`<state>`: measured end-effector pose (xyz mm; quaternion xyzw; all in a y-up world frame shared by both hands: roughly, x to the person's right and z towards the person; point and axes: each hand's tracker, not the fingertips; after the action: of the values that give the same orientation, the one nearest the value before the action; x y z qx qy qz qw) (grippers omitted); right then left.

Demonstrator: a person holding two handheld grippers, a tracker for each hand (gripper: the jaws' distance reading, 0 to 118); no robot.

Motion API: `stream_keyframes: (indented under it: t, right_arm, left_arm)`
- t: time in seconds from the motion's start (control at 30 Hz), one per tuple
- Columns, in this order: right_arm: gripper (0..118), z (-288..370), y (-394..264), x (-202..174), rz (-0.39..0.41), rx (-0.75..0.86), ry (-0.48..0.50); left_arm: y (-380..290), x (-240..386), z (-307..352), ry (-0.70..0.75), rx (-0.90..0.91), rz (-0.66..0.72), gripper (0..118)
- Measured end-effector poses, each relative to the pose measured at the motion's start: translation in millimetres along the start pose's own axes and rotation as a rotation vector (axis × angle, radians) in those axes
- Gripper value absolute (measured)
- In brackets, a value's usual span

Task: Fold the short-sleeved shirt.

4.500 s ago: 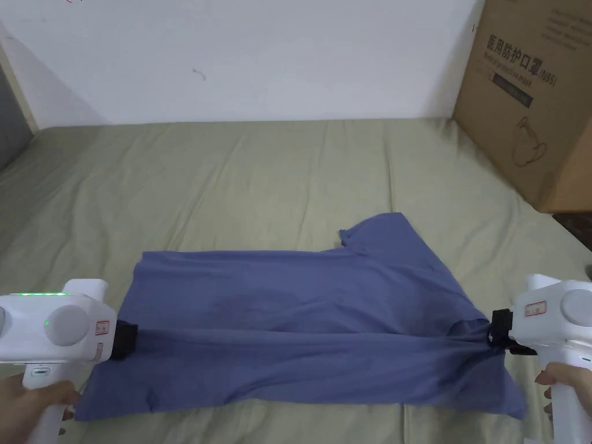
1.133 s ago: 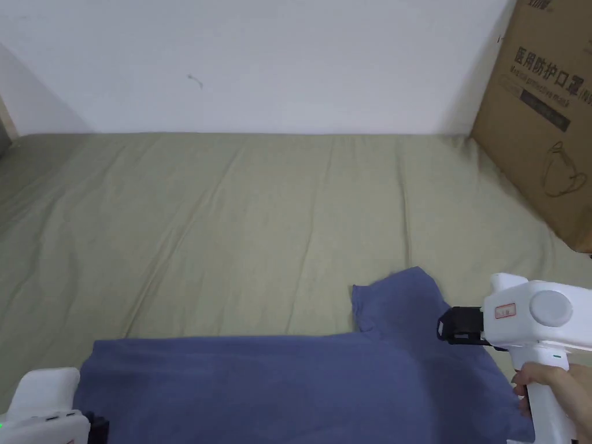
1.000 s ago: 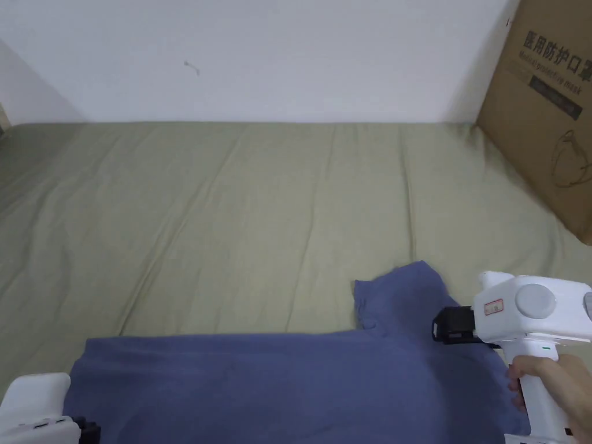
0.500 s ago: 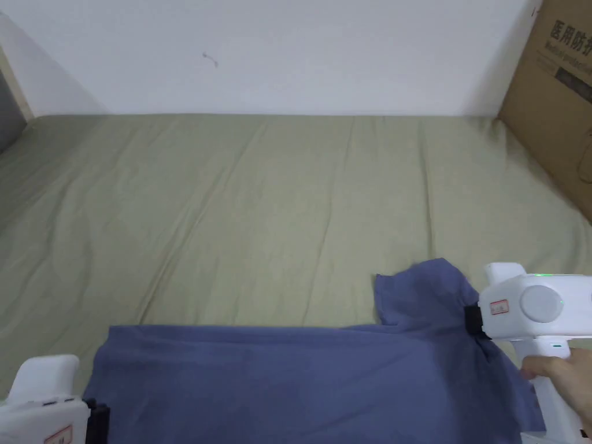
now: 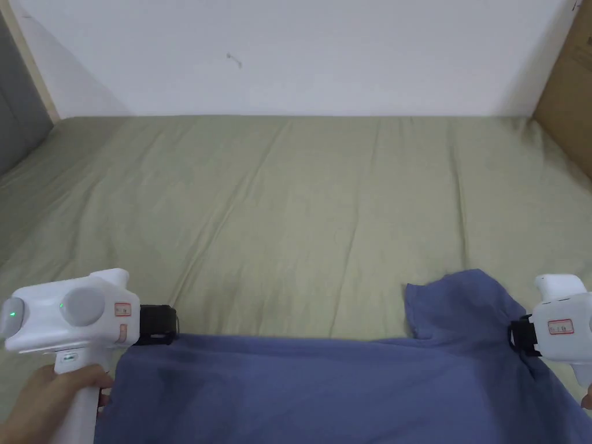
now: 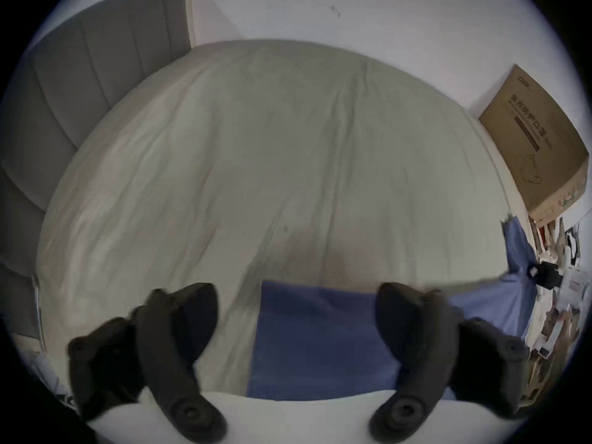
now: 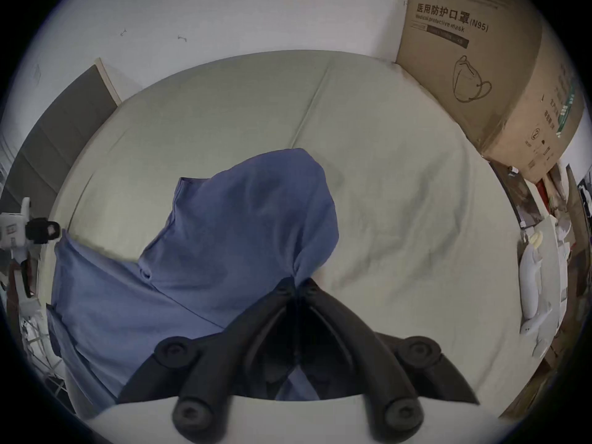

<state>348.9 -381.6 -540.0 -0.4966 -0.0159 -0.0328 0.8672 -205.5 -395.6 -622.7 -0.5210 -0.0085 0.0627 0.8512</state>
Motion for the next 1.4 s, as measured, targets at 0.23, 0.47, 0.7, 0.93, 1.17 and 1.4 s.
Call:
stream_keyframes:
  t: [0.23,0.47,0.7,0.93,1.17,1.4]
  right_arm:
    - [0,7.3,-2.3,5.8,-0.059,0.007,0.031]
    - [0,62.6,-2.6,5.4,-0.058,0.069,0.037]
    - [0,148.3,-43.5,7.0,-0.067,0.144,0.051]
    - [0,204.6,-145.7,-0.4,-0.020,0.122,0.034]
    - [0,176.5,-250.8,-0.1,-0.063,-0.045,0.034]
    - [86,165.8,-266.4,10.3,-0.174,-0.003,0.001]
  left_arm:
    - [-5.2,10.8,8.1,0.049,0.021,-0.123,3]
    - [-14.9,15.8,75.0,0.018,0.086,-0.168,3]
    - [-57.5,-7.4,164.2,-0.030,0.185,-0.156,3]
    - [-157.9,-19.6,208.6,-0.018,0.169,-0.225,3]
    - [-246.4,-46.8,162.3,-0.024,-0.033,-0.182,3]
    - [-256.9,-50.1,175.6,-0.021,0.029,-0.134,92]
